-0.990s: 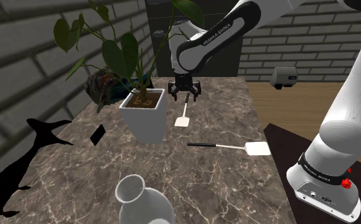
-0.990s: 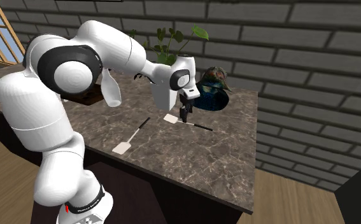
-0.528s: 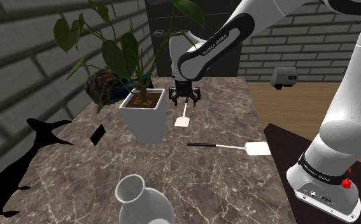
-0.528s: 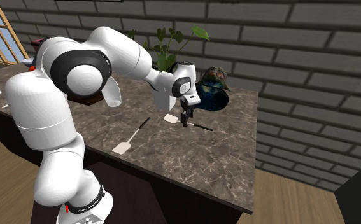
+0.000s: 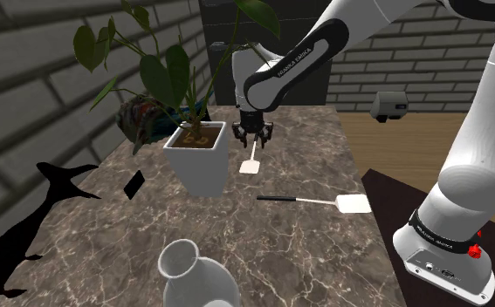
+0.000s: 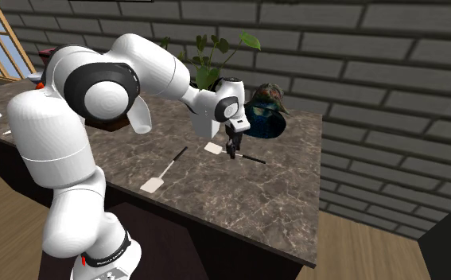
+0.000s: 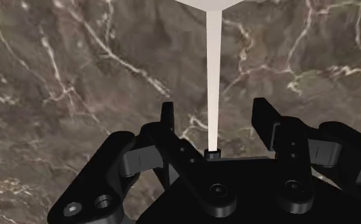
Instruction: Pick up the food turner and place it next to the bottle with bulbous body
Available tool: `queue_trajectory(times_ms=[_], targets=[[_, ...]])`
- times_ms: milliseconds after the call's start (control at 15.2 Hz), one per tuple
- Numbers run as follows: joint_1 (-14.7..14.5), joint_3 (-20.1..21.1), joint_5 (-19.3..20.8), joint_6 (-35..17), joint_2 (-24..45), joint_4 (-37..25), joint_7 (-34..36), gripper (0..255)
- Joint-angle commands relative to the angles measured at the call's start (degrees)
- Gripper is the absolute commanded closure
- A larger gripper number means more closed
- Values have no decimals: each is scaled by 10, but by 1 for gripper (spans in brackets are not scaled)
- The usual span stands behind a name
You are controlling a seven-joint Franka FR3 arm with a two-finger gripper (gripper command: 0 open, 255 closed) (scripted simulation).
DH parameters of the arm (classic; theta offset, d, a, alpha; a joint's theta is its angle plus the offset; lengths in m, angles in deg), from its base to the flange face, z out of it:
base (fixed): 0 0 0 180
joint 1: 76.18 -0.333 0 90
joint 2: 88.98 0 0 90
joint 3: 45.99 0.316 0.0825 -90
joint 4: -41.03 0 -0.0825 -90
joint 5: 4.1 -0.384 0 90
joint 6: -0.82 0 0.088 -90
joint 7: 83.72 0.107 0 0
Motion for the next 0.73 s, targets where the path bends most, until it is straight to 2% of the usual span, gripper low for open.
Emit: queue_trajectory(times_ms=[0, 528, 660], targets=[[0, 0, 0, 0, 0, 0, 0, 255], [0, 0, 0, 0, 0, 0, 0, 255], [1, 1, -6, 13, -9, -5, -5, 255]])
